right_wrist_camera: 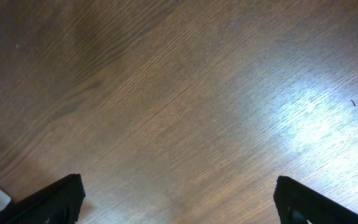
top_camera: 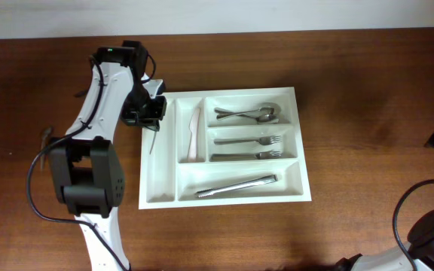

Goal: Pack container
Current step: 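Carry the spoon into the leftmost compartment and open the gripper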

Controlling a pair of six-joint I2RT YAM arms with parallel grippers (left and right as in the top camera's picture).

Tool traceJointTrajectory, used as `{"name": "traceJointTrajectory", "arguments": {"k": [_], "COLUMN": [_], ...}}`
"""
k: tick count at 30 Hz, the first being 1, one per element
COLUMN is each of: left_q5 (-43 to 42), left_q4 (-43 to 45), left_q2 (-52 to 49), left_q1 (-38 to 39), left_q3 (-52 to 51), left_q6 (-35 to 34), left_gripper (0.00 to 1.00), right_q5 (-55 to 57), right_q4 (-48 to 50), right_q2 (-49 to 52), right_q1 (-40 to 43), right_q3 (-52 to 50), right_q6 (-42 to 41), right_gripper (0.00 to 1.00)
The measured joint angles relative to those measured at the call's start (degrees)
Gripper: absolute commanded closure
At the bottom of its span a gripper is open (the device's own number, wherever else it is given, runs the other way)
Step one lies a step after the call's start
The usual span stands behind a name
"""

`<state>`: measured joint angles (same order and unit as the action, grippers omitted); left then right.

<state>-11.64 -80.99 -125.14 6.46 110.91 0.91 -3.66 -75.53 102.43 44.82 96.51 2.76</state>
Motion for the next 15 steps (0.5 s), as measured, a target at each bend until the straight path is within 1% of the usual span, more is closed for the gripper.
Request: {"name": "traceJointTrajectory", "arguments": {"k": [3, 6, 11, 15], "left_q5": [0.0, 0.0, 0.0, 1.4], "left_q4": [0.0, 0.0, 0.5, 3.0], "left_q2": [0.1, 0.1, 0.1, 0.1], "left_q1": [0.6, 0.7, 0.7, 0.7], "left_q3": [0.0, 0.0, 0.0, 0.0], "left_q6": [-1.4, -2.1, -3.0, -3.4], "left_gripper": [0.89, 0.78, 0.67, 0.58], "right_q5": [0.0, 0.0, 0.0, 0.0], "right_q4": [0.0, 0.0, 0.0, 0.0], "right_q2": [0.0, 0.0, 0.0, 0.0], "right_q1": [0.0, 0.0, 0.0, 0.0], "right_q3": [0.0, 0.0, 0.0, 0.0], "right_q6": [0.0, 0.0, 0.0, 0.0], "right_gripper": [0.01, 0.01, 0.01, 0.01]}}
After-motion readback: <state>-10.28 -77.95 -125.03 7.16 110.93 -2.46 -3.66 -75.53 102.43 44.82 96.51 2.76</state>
